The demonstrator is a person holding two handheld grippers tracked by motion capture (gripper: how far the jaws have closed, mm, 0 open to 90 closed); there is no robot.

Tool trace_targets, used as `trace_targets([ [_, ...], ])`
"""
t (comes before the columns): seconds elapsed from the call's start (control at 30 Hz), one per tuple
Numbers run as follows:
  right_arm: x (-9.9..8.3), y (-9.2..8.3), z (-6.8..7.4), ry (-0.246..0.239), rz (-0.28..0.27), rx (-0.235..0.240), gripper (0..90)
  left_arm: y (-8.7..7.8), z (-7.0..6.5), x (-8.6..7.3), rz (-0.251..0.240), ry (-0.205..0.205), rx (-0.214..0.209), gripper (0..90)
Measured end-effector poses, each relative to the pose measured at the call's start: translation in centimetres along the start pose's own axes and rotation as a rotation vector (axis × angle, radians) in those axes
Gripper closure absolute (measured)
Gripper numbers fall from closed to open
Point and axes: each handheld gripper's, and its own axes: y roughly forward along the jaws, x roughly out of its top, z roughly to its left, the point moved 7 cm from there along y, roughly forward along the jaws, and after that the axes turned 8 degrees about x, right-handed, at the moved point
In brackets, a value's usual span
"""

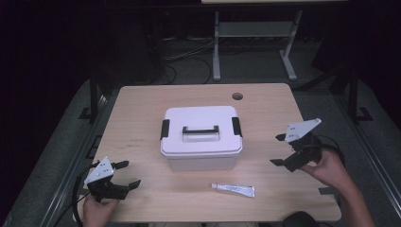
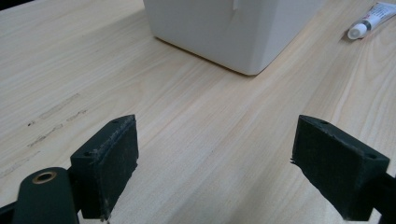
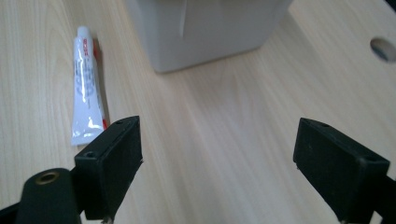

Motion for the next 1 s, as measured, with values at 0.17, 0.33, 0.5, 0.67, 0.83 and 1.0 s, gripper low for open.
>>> trace_targets([
  [0.17,3.8,-0.1,0.0,-0.081,0.038,0.031,15.0,0.1,-0.1,0.1,-0.003,0.007,-0.001,13.8],
  [0.33,7.2,0.0,0.4,-0.132,0.053,0.066,15.2,0.1,-0.2,0.2,-0.011,0.006,-0.004,13.8],
  [0.5,11.0,0.4,1.1,-0.203,0.056,0.093,16.2,0.1,-0.2,0.3,-0.015,0.009,-0.008,13.8],
  [0.67,14.0,1.6,1.6,-0.238,0.09,0.126,18.1,0.1,-0.2,0.4,-0.016,0.009,-0.01,13.8],
  [0.83,16.2,2.9,1.7,-0.259,0.102,0.16,21.5,0.2,-0.2,0.4,-0.016,0.008,-0.011,13.8],
  [1.0,17.7,4.2,1.6,-0.279,0.11,0.171,27.6,0.2,-0.1,0.4,-0.018,0.008,-0.011,13.8],
])
